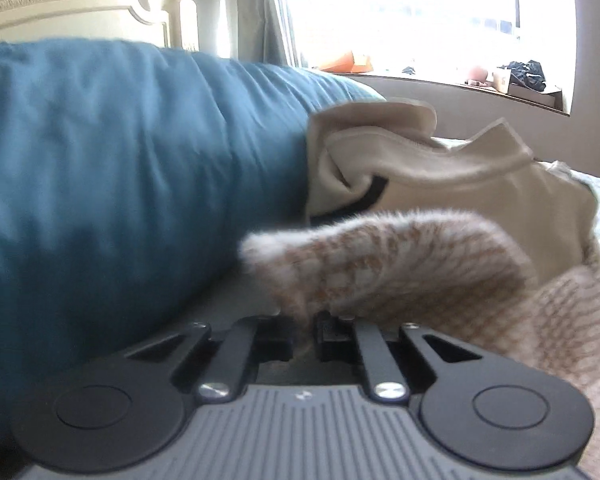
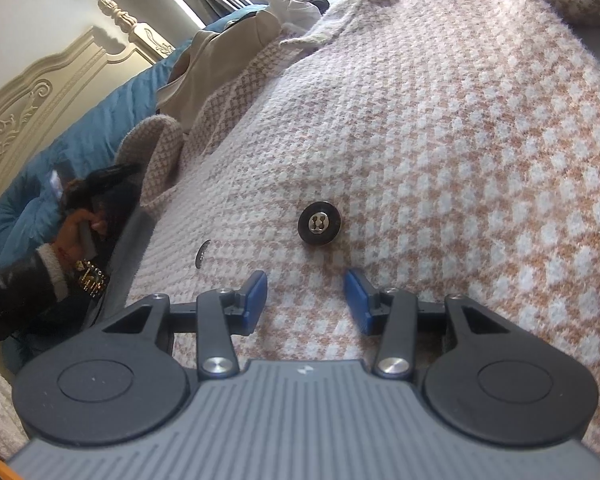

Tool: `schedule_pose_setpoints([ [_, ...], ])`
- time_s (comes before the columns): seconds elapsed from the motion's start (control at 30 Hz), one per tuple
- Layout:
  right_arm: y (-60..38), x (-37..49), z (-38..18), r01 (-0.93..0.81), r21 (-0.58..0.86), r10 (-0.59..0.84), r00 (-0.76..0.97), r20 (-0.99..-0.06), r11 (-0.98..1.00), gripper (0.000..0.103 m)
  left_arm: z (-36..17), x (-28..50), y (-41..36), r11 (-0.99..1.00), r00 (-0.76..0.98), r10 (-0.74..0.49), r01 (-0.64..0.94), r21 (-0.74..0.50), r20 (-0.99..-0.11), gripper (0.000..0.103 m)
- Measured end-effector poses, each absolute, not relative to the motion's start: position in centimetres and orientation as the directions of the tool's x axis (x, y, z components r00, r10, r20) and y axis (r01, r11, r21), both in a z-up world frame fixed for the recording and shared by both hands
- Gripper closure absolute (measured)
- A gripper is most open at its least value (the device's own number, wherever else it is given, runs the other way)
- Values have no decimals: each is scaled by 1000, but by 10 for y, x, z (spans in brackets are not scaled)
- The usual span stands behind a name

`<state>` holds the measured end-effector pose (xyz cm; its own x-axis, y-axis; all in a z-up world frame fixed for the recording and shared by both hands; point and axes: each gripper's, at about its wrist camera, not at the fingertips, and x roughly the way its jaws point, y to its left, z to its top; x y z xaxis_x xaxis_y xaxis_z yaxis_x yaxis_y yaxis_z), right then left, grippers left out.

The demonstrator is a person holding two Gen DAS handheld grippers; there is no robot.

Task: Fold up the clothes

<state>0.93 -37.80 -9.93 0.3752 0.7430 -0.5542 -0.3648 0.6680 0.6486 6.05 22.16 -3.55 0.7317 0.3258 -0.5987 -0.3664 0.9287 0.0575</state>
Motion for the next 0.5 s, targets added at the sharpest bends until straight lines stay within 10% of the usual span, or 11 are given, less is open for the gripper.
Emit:
schedule_pose_setpoints([
  [0.3,-383,15,-104,-404,672,784,347,-515,621,60,96,5,246,901,497,420,-331,281,-759,95],
  [0.5,-383,12,-106,-452,657,797,358,-486,604,60,121,-24,284,858,316,275,-507,84,-908,96],
])
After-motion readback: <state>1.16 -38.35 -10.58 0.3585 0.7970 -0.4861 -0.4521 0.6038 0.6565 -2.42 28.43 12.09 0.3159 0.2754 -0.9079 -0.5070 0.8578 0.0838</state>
